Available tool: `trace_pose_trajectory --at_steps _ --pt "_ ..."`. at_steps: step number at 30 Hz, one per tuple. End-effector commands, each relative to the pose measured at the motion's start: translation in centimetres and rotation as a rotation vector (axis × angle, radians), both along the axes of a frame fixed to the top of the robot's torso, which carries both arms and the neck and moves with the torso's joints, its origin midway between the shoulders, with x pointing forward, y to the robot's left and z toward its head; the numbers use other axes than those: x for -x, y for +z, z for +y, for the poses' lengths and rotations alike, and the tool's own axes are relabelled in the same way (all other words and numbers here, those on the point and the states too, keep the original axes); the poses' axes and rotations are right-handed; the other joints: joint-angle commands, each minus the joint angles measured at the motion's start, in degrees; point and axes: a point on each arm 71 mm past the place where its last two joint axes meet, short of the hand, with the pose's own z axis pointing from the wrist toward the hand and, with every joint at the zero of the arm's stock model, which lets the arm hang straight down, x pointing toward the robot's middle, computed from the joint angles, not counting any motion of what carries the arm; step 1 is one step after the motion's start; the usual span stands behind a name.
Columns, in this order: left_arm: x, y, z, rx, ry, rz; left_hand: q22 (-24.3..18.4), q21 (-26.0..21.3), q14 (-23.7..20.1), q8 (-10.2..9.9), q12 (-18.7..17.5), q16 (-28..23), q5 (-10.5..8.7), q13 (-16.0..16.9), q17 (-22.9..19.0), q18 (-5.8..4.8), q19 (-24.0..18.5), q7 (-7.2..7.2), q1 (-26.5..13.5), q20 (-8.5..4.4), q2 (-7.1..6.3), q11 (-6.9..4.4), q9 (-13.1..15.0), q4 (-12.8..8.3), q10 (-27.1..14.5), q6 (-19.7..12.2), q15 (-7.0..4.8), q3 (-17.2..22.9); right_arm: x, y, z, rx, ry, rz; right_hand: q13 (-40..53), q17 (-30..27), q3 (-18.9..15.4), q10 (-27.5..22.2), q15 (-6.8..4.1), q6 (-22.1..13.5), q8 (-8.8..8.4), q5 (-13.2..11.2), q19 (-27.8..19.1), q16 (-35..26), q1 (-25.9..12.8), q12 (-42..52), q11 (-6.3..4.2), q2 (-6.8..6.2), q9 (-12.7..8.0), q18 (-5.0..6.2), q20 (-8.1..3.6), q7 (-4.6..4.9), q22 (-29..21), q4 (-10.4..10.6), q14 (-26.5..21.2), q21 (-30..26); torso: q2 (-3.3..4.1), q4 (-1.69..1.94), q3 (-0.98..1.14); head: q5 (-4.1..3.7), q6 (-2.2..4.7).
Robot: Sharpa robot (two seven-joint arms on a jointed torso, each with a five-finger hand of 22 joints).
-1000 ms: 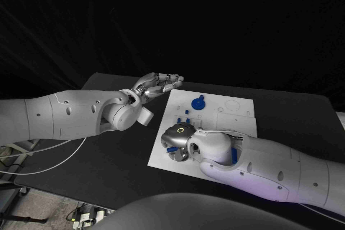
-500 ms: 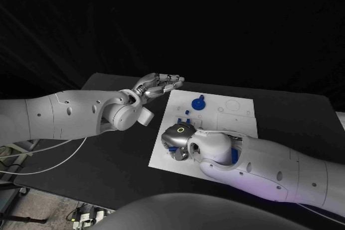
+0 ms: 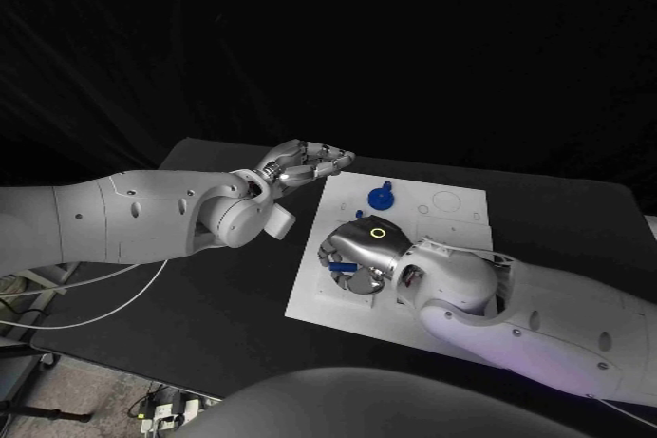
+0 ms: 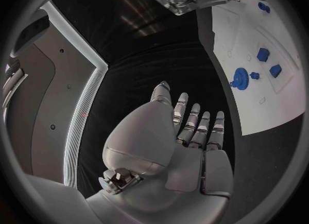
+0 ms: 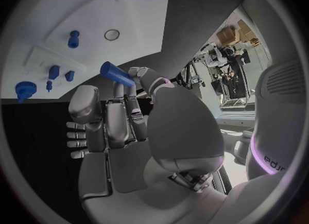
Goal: Assemble the parts on the task board
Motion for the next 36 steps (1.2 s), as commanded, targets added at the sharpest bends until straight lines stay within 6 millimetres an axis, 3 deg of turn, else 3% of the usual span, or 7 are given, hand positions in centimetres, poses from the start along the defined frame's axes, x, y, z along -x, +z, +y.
trace_pose_trajectory --at_steps 1,3,6,13,20,28,36 --pt "0.0 0.0 -0.3 -0.003 -0.027 0.005 4.37 3.07 7.42 1.14 1.51 7.12 0.29 0.23 0.97 2.34 5.19 2.07 -0.16 -0.02 0.52 0.61 0.08 0.11 4.61 0.82 0.38 -0.42 -0.1 2.1 -0.9 -0.206 -0.016 0.072 0.08 0.53 -0.09 4.28 -0.04 0.36 0.44 -0.22 0.68 0.48 0.45 0.31 -3.93 0.37 0.22 -0.02 -0.08 0.06 7.72 -0.31 0.71 0.81 -0.06 -0.06 -0.03 0.08 0.00" --pt "0.0 -0.1 -0.4 -0.008 -0.037 0.007 8.02 6.30 13.18 2.11 2.24 10.57 0.23 0.42 1.44 2.97 10.83 2.02 -1.04 -0.07 1.06 1.11 0.14 0.02 8.65 1.48 0.30 -0.84 -0.3 3.2 -1.8 -0.262 -0.031 0.094 0.04 0.73 -0.11 4.42 -0.08 0.36 0.51 -0.25 0.88 0.61 0.41 0.30 -3.97 0.34 0.37 -0.08 -0.10 0.03 7.80 -0.26 0.90 1.18 -0.05 -0.04 -0.02 0.03 0.00" --pt "0.0 -0.2 -0.6 -0.013 -0.055 0.019 8.09 7.93 19.30 3.49 2.86 12.56 -0.16 0.46 1.57 3.00 13.94 2.33 -2.18 -0.07 1.60 1.37 0.25 0.12 15.03 2.92 0.28 -1.56 -0.5 4.3 -3.0 -0.324 -0.054 0.121 -0.01 1.23 -0.10 4.73 -0.17 0.36 0.63 -0.25 1.38 0.94 0.45 0.33 -4.08 0.32 0.63 -0.24 -0.16 -0.05 8.01 -0.20 1.32 2.07 -0.02 -0.09 -0.01 0.07 0.00" --pt "0.4 -1.3 -1.4 -0.024 -0.120 0.092 6.59 8.43 23.98 4.39 -1.21 11.01 -1.69 -0.11 0.74 3.96 16.18 1.91 -3.89 -0.14 2.49 0.38 -0.02 0.20 21.07 4.49 -0.67 -3.02 -1.2 5.7 -5.1 -0.390 -0.101 0.159 -0.29 0.92 -0.02 5.10 -0.23 -0.19 0.48 -1.80 1.30 0.78 0.44 0.09 -4.16 0.24 1.01 -0.21 -0.24 -0.08 7.93 0.21 1.29 2.09 -0.04 -0.08 -0.01 -0.44 0.00" --pt "0.9 -2.1 -2.7 -0.011 -0.217 0.174 4.44 7.73 27.37 5.77 -6.07 7.89 -9.49 -0.06 0.79 4.42 16.72 1.37 -12.42 -0.22 4.95 -0.32 0.39 0.22 26.20 7.11 -1.19 -6.43 -1.6 6.2 -6.4 -0.443 -0.114 0.176 -0.49 1.00 0.09 5.12 -0.22 -0.25 0.49 -2.63 1.37 0.81 0.59 -0.14 -4.13 0.31 1.20 -0.26 -0.24 -0.09 7.97 0.44 1.34 2.34 0.05 -0.06 -0.01 -0.74 0.00" --pt "1.5 -2.5 -3.6 0.068 -0.293 0.257 1.83 5.01 31.65 8.03 -8.31 9.42 -11.95 0.44 2.25 5.40 13.03 -0.12 -17.27 -0.24 6.10 -2.40 1.59 0.11 34.24 9.61 -2.79 -8.42 -1.8 6.0 -7.1 -0.457 -0.112 0.187 -0.61 0.76 0.15 5.13 -0.20 -0.27 0.50 -3.09 1.39 0.68 0.71 -0.29 -4.13 0.33 1.31 -0.29 -0.23 -0.09 8.01 0.58 1.19 2.49 -0.01 -0.01 0.00 -0.91 0.00" --pt "2.4 -2.7 -4.7 0.159 -0.375 0.367 -6.10 -1.49 24.56 6.52 -12.16 10.10 -19.37 0.08 3.95 5.64 0.23 -2.44 -26.72 -1.72 5.98 -5.47 1.64 0.09 32.60 8.45 -5.71 -11.61 -1.8 5.6 -7.3 -0.471 -0.112 0.208 -0.73 0.64 0.18 5.08 -0.17 -0.37 0.46 -3.42 1.36 0.60 0.77 -0.43 -4.08 0.35 1.39 -0.31 -0.22 -0.05 8.02 0.75 1.10 2.56 0.02 0.00 0.00 -1.40 0.00"
